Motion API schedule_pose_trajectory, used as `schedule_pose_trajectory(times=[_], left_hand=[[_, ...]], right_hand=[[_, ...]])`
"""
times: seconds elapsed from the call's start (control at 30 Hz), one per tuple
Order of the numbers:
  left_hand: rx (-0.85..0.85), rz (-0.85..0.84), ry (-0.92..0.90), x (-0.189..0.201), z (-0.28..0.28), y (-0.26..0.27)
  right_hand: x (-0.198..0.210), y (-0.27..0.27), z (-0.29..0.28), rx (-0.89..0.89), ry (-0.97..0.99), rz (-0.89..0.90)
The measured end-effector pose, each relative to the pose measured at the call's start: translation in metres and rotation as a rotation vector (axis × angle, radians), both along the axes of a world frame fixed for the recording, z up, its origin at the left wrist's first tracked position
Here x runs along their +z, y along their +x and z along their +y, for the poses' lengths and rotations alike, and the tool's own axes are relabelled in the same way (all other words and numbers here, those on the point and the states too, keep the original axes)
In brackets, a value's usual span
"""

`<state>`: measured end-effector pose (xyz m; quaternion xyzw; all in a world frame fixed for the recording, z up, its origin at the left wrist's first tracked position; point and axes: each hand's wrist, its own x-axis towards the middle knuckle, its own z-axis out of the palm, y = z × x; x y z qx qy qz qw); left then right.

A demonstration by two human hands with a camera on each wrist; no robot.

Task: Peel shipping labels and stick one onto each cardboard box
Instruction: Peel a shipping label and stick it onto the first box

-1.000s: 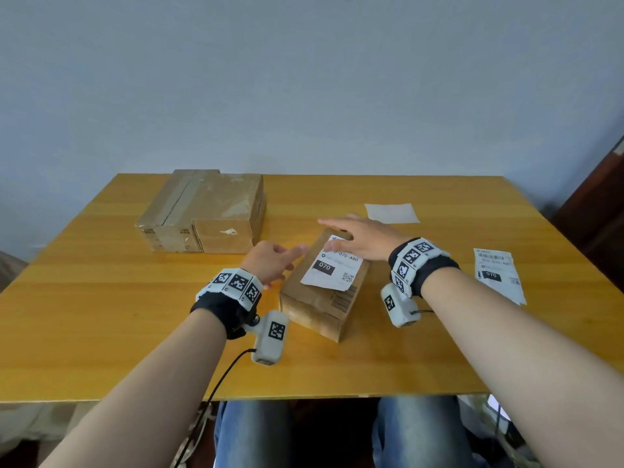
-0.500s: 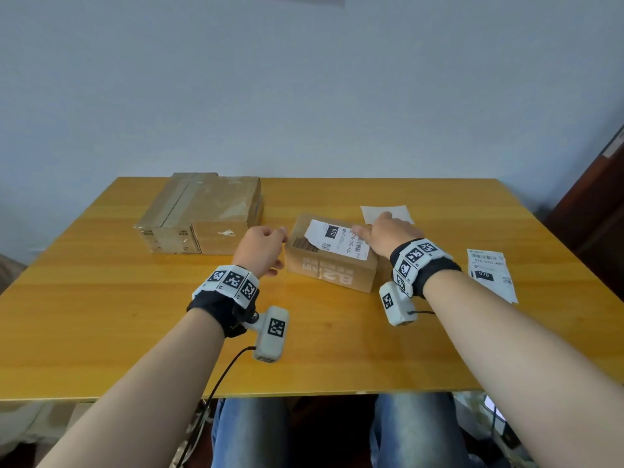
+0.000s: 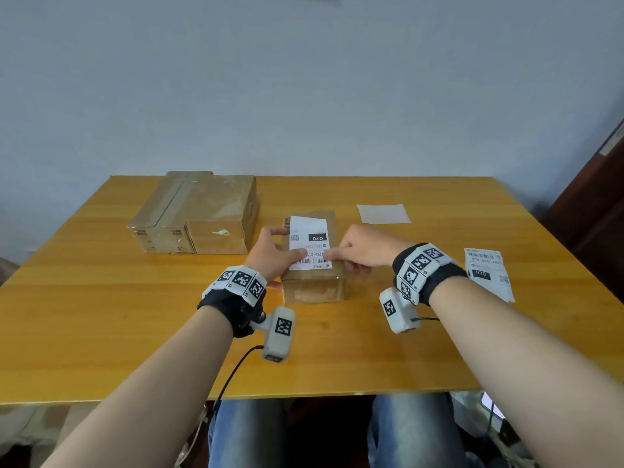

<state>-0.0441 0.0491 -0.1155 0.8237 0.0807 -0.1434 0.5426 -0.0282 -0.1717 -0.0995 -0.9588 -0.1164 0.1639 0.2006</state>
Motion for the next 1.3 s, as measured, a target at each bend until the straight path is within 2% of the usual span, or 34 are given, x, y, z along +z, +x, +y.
schedule_pose_trajectory(times=[0.13,0.2,0.47,0.6,0.73,0.97,1.3], left_hand=[[-0.027,0.021,-0.005,-0.002,0.004,0.000],[-0.052,0.029,0.011,-0.003,0.005,0.000],[-0.099,0.093,0.025,-0.002,0.004,-0.002],[-0.081,0.094,0.005,-0.006,0.007,-0.003],[-0.039,0.152,-0.010,-0.007,0.006,-0.003],[-0.060,0.198,-0.021,-0.016,0.011,0.004],[-0.081,0.244,-0.071,-0.015,0.012,0.003]], right_hand=[[0.001,0.009,0.000,-0.100,-0.072,-0.448],[0.000,0.014,0.006,-0.098,-0.120,-0.528],[-0.012,0.032,0.050,-0.014,-0.291,-0.416],[-0.023,0.031,0.064,-0.042,-0.267,-0.350],[-0.029,0.028,0.063,-0.079,-0.247,-0.365],[-0.030,0.028,0.067,-0.204,-0.389,-0.369],[-0.029,0.045,0.066,-0.193,-0.405,-0.355]])
